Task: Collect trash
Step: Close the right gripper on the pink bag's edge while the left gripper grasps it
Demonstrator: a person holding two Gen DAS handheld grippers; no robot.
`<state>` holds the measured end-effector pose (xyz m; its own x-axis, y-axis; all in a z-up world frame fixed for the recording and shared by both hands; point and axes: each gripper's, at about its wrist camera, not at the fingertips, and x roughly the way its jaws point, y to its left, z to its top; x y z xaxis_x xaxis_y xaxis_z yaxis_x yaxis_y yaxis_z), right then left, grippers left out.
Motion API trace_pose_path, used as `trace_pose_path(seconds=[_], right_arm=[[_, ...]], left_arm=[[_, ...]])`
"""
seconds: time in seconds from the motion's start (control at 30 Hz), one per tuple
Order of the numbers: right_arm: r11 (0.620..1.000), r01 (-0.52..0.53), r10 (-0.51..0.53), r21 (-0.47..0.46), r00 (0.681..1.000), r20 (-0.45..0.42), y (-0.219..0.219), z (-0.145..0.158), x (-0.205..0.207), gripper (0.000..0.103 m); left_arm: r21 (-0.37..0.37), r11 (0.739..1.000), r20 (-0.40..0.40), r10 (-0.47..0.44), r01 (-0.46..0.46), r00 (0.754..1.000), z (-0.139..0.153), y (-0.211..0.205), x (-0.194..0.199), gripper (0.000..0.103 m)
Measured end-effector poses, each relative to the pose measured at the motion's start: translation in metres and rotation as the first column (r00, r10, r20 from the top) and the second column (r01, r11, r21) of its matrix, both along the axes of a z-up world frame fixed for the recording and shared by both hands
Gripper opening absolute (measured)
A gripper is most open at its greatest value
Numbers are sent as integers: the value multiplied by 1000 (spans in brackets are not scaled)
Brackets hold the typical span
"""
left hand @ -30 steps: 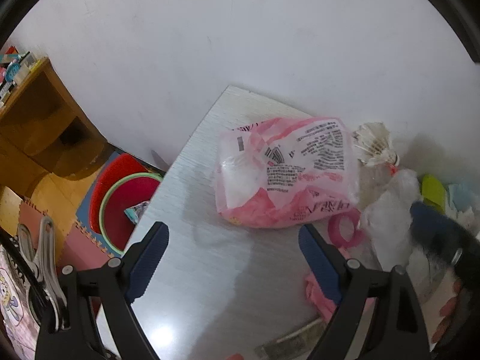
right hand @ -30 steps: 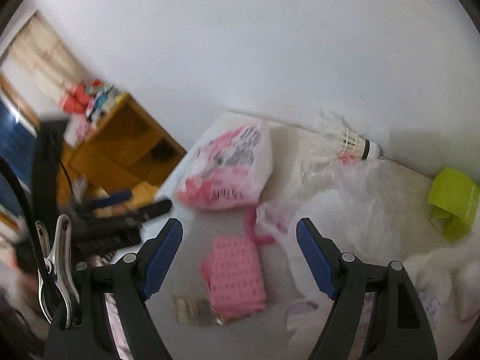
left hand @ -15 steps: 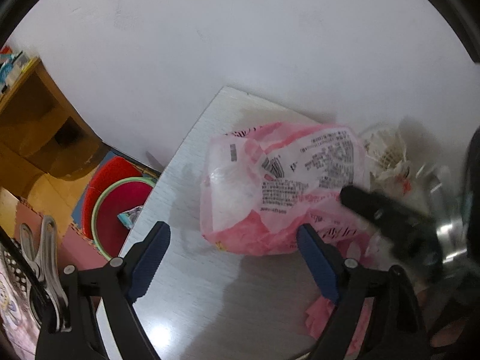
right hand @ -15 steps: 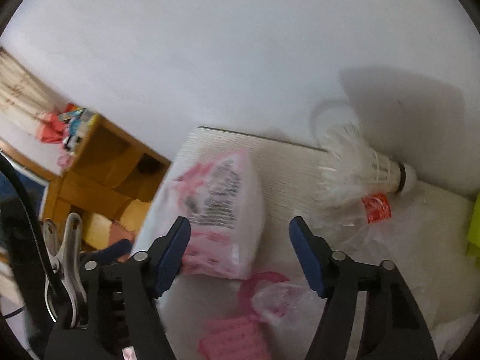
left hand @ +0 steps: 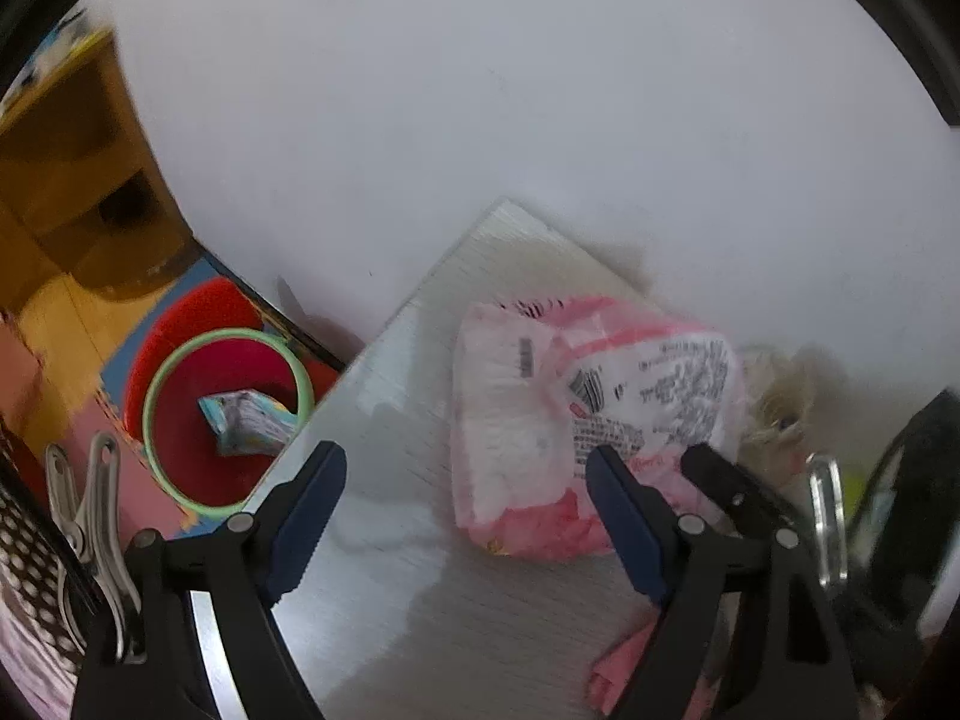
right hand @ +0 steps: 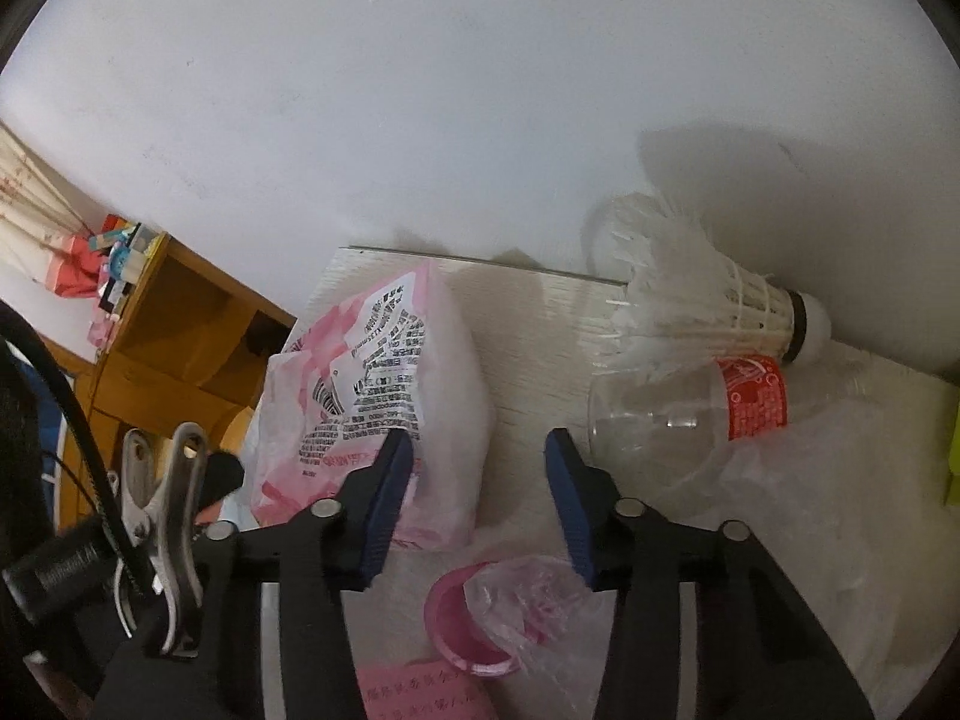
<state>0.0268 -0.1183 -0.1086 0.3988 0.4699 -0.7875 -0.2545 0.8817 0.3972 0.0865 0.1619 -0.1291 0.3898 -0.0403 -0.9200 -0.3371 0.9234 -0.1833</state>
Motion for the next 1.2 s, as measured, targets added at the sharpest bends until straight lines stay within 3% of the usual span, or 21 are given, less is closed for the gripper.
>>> trace_pose_path(seconds=[0.13, 0.2, 0.27, 0.37, 0.47, 0.53, 0.6, 0.67, 0.7, 0.73, 0.77, 0.83, 1.07, 1.2], right_arm=[[1000, 2, -2, 7, 1000, 9, 3, -1, -3, 40], [1000, 3, -3, 20, 1000, 9, 2, -1, -3, 38], [1000, -5, 5, 24, 1000, 8, 2, -2, -3, 31], [1000, -26, 26, 10, 999, 24, 7, -2, -4, 25], [999, -49, 50, -15, 998, 49, 13, -2, -8, 24], [997, -70, 72, -30, 996, 54, 19, -2, -10, 21], [996, -81, 84, -48, 994, 71, 24, -1, -13, 18], [994, -95, 99, -56, 992, 81, 31, -1, -17, 15], [992, -108, 114, -60, 989, 92, 35, 0, -19, 10], [990, -122, 128, -67, 986, 102, 38, 1, -21, 8], [988, -136, 144, -73, 983, 112, 42, 2, -23, 8], [980, -178, 190, -90, 971, 146, 53, 7, -30, 6], [975, -209, 220, -75, 956, 193, 54, 24, -39, 5], [949, -234, 291, -213, 911, 292, 68, 48, -53, 4]], left_arm=[[17, 998, -5, -60, 60, 998, -5, -17, 4, 84], [83, 994, -45, -65, 68, 997, -14, -25, 8, 84], [115, 992, -108, -34, 47, 994, -27, -25, 13, 85], [111, 993, -82, -25, 34, 996, -25, -23, 13, 81], [161, 986, -67, -36, 46, 997, -26, -24, 10, 82], [153, 988, -59, 11, -2, 998, -28, -21, 7, 89], [146, 987, -60, 71, -62, 996, -28, -18, 5, 89], [143, 988, -74, 70, -59, 995, -26, -17, 4, 84], [140, 989, -73, 51, -40, 996, -25, -17, 3, 69], [131, 991, -53, 11, -4, 999, -20, -19, 3, 39], [136, 990, -48, -19, 26, 999, -17, -22, 3, 32], [223, 971, -61, -70, 82, 996, -12, -32, 3, 17], [181, 981, -1, -77, 76, 997, 22, -28, -11, 12], [179, 981, 29, -81, 75, 996, 43, -28, -16, 12]])
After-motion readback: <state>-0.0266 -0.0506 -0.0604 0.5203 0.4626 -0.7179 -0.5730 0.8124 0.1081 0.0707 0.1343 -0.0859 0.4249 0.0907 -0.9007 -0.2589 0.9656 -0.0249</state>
